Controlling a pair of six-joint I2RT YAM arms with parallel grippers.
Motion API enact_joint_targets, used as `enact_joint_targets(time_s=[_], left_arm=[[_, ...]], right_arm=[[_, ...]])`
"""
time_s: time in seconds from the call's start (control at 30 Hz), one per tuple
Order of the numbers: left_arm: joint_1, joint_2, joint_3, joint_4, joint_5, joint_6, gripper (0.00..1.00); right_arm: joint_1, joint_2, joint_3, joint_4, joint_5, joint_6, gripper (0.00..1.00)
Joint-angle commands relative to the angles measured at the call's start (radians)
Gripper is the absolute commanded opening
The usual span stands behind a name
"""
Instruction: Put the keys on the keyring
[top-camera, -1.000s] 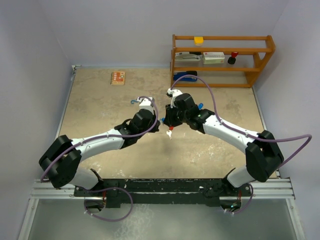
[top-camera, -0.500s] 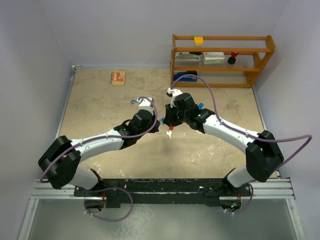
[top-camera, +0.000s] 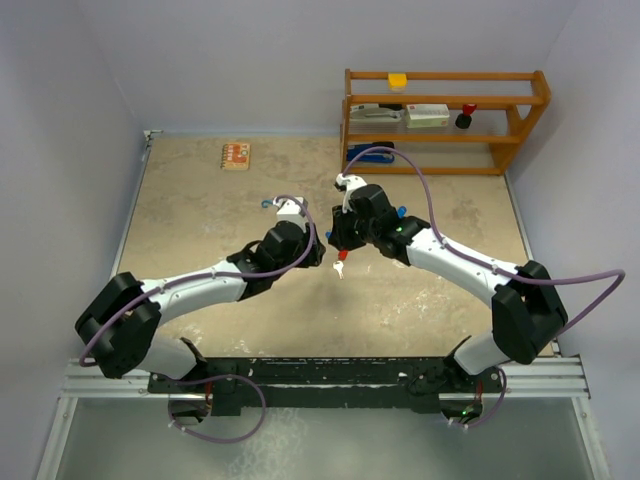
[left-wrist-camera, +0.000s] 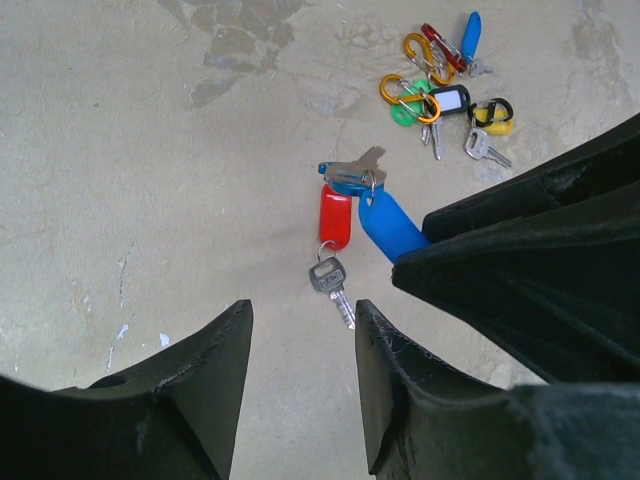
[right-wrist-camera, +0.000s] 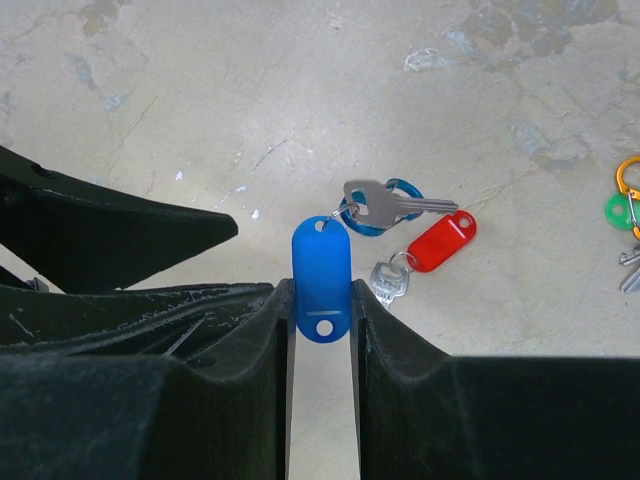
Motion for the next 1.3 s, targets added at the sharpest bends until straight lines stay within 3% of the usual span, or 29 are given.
enact_joint_targets(time_s=[0.0, 0.27, 0.53, 1.27], left_arm=[[-0.007, -0.041, -0.008, 0.044, -0.005, 0.005, 0.43], [-0.007, -0.087, -0.019, -0.003, -0.110, -0.022, 0.45], [-0.005, -0.207, -0.063, -0.108, -0.358, -0.111, 0.63], [-0.005, -0.191, -0.075, -0.109, -0.363, -0.126, 0.67]], right_arm=[[-0.001, -0.014, 0.048, 0.001, 0.025, -0.013, 0.22], [-0.001, -0.017, 0.051, -0.006, 0.033, -0.016, 0.23], [-0.006, -0.025, 0.058, -0.027, 0.059, -0.029, 0.22], [-0.230, -0.062, 0.076, -0.175, 0.184, -0.079, 0.23]])
